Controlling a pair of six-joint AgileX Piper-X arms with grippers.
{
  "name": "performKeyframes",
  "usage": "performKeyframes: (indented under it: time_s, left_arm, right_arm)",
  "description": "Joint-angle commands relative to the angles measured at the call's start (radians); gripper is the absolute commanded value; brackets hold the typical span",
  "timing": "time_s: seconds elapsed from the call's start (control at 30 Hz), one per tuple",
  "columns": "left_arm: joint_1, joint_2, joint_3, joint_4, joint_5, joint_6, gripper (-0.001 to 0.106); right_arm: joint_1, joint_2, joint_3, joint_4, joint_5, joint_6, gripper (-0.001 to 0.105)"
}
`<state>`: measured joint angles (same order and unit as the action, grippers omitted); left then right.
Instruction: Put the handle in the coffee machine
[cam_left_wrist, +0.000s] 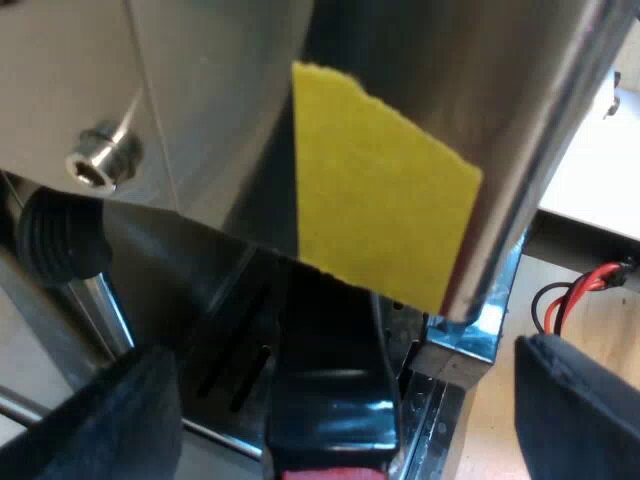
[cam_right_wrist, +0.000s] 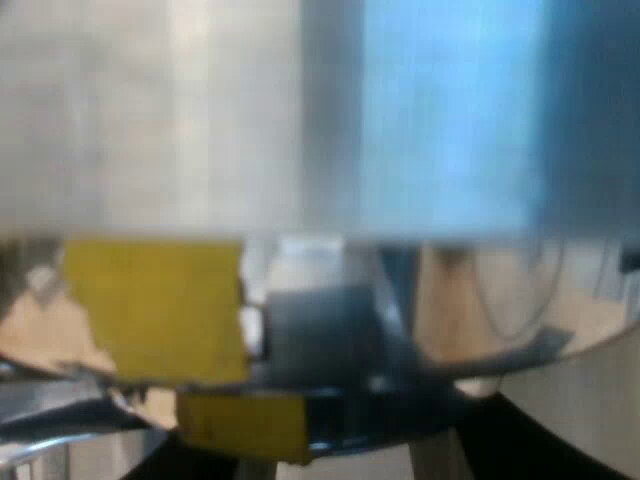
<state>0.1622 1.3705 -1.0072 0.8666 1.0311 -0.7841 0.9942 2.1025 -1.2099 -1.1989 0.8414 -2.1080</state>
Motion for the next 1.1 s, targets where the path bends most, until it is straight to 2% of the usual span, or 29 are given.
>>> performKeyframes:
  time_s: [0.03,0.23,0.47,0.5,0.57,0.63,0.7,0.77,0.8,0.87,0.93,0.97,1.0,1.1]
  left_arm:
    - [-0.001,-0.007,-0.008,-0.002,0.021,-0.004,0.072]
    - [0.022,-0.042,-0.01,0.024,0.019,0.0,0.072]
    - [0.09,-0.07,-0.012,0.056,0.028,0.004,0.072]
    - [0.139,-0.083,-0.03,0.08,0.083,0.004,0.07]
    - [0.165,-0.089,-0.058,0.11,0.138,0.004,0.066]
    - [0.177,-0.089,-0.093,0.147,0.143,0.004,0.056]
    - [0.178,-0.089,-0.142,0.19,0.104,0.004,0.035]
    - [0.178,-0.089,-0.169,0.204,0.07,0.004,0.02]
    - [0.178,-0.089,-0.196,0.206,0.005,0.004,0.0]
    - [0.176,-0.089,-0.224,0.198,-0.073,0.005,0.001]
    - [0.172,-0.089,-0.234,0.182,-0.117,0.005,0.001]
    - [0.168,-0.083,-0.235,0.136,-0.145,0.005,0.001]
    - [0.168,-0.081,-0.235,0.133,-0.145,0.005,0.001]
    - [0.158,-0.043,-0.235,0.108,-0.221,-0.026,0.001]
  right_arm:
    - [0.001,-0.043,-0.013,-0.126,-0.023,-0.003,0.035]
    - [0.001,-0.043,-0.013,-0.132,-0.015,-0.004,0.035]
    - [0.001,-0.043,-0.013,-0.132,-0.015,-0.004,0.035]
    - [0.001,-0.043,-0.013,-0.132,-0.015,-0.004,0.035]
    - [0.001,-0.043,-0.013,-0.132,-0.015,-0.004,0.035]
    - [0.001,-0.043,-0.013,-0.132,-0.015,-0.004,0.035]
    - [0.001,-0.043,-0.013,-0.132,-0.015,-0.004,0.035]
    - [0.001,-0.043,-0.013,-0.132,-0.015,-0.004,0.035]
    - [0.001,-0.043,-0.013,-0.132,-0.015,-0.004,0.035]
    - [0.001,-0.043,-0.013,-0.132,-0.015,-0.004,0.035]
    - [0.001,-0.043,-0.013,-0.132,-0.015,-0.004,0.035]
    - [0.001,-0.043,-0.013,-0.132,-0.015,-0.004,0.035]
    - [0.001,-0.043,-0.013,-0.13,-0.015,-0.004,0.035]
    - [0.001,-0.043,-0.013,-0.128,-0.015,-0.004,0.035]
